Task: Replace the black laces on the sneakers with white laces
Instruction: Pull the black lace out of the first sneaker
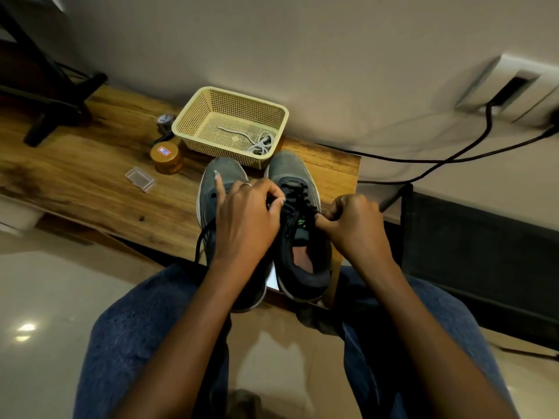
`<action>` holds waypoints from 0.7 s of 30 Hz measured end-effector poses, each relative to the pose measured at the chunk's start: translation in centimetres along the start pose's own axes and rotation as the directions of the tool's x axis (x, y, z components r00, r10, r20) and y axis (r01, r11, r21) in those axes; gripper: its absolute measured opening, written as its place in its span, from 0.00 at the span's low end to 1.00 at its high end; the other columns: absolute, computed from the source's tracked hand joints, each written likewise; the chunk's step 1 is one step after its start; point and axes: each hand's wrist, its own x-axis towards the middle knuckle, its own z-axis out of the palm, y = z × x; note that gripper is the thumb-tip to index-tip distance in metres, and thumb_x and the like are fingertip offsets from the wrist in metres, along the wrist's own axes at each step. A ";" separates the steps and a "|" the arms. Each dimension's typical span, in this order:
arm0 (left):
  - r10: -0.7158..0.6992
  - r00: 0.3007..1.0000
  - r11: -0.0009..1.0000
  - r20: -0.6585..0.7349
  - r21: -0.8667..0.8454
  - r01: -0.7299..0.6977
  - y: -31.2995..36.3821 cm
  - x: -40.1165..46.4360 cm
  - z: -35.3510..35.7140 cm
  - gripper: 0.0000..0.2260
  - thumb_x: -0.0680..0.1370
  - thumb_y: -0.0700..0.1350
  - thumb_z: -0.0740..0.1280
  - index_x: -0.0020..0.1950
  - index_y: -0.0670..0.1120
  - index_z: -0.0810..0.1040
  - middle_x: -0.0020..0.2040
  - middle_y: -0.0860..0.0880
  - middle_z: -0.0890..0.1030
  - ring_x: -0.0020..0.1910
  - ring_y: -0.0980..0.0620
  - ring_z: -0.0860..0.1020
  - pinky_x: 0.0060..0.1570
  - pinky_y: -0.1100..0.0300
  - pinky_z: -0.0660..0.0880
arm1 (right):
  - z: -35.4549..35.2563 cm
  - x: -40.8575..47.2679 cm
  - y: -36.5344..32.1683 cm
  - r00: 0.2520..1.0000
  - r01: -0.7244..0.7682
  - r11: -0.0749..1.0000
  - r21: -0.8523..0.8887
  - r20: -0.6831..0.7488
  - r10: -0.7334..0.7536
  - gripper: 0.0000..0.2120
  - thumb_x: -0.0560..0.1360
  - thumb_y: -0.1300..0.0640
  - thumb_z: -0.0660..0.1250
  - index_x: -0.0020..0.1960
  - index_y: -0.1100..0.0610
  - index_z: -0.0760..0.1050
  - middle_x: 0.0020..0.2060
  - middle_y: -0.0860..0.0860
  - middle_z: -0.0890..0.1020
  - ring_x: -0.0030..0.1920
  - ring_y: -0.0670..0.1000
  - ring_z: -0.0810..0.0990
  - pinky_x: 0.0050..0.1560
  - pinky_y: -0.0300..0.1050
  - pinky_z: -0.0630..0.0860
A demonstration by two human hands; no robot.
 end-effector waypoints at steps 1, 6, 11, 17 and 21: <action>0.007 0.999 1.000 0.034 0.005 -0.008 0.1 -0.1 0.2 0.06 0.76 0.53 0.67 0.50 0.54 0.79 0.50 0.54 0.82 0.56 0.52 0.75 0.75 0.47 0.42 | 0.0 0.0 0.0 1.000 0.002 1.000 -0.004 0.004 -0.002 0.15 0.71 0.57 0.72 0.30 0.60 0.71 0.28 0.55 0.76 0.32 0.54 0.76 0.34 0.49 0.72; 0.121 0.986 0.990 0.114 0.058 -0.128 1.2 -0.8 1.3 0.12 0.76 0.57 0.67 0.56 0.54 0.80 0.56 0.54 0.81 0.60 0.52 0.74 0.74 0.48 0.43 | 0.1 -0.1 -0.3 1.000 0.016 1.000 -0.023 0.019 -0.016 0.16 0.71 0.56 0.72 0.30 0.57 0.70 0.27 0.52 0.74 0.32 0.53 0.76 0.33 0.46 0.70; 0.109 0.993 0.994 0.052 0.024 -0.110 1.6 -0.9 1.2 0.08 0.78 0.51 0.66 0.50 0.49 0.81 0.50 0.52 0.81 0.54 0.51 0.76 0.74 0.43 0.43 | 0.1 -0.1 -0.4 1.000 -0.002 1.000 -0.013 0.017 0.002 0.18 0.71 0.56 0.72 0.28 0.56 0.66 0.25 0.50 0.71 0.29 0.50 0.71 0.31 0.44 0.67; 0.005 1.000 1.000 -0.001 0.019 -0.005 0.7 -0.6 0.4 0.05 0.78 0.50 0.64 0.46 0.51 0.77 0.48 0.54 0.80 0.55 0.52 0.76 0.72 0.43 0.38 | 0.1 -0.2 -0.3 1.000 -0.019 0.999 0.025 0.003 0.019 0.15 0.71 0.57 0.72 0.30 0.58 0.71 0.28 0.54 0.76 0.33 0.53 0.76 0.34 0.45 0.70; -0.042 0.999 0.997 0.031 0.073 0.039 0.4 -0.6 0.4 0.04 0.77 0.51 0.65 0.47 0.53 0.77 0.48 0.55 0.81 0.57 0.51 0.75 0.72 0.41 0.39 | 0.3 0.0 -0.1 1.000 -0.015 1.000 -0.014 0.002 0.015 0.16 0.71 0.56 0.72 0.30 0.57 0.68 0.27 0.51 0.74 0.34 0.55 0.76 0.33 0.44 0.67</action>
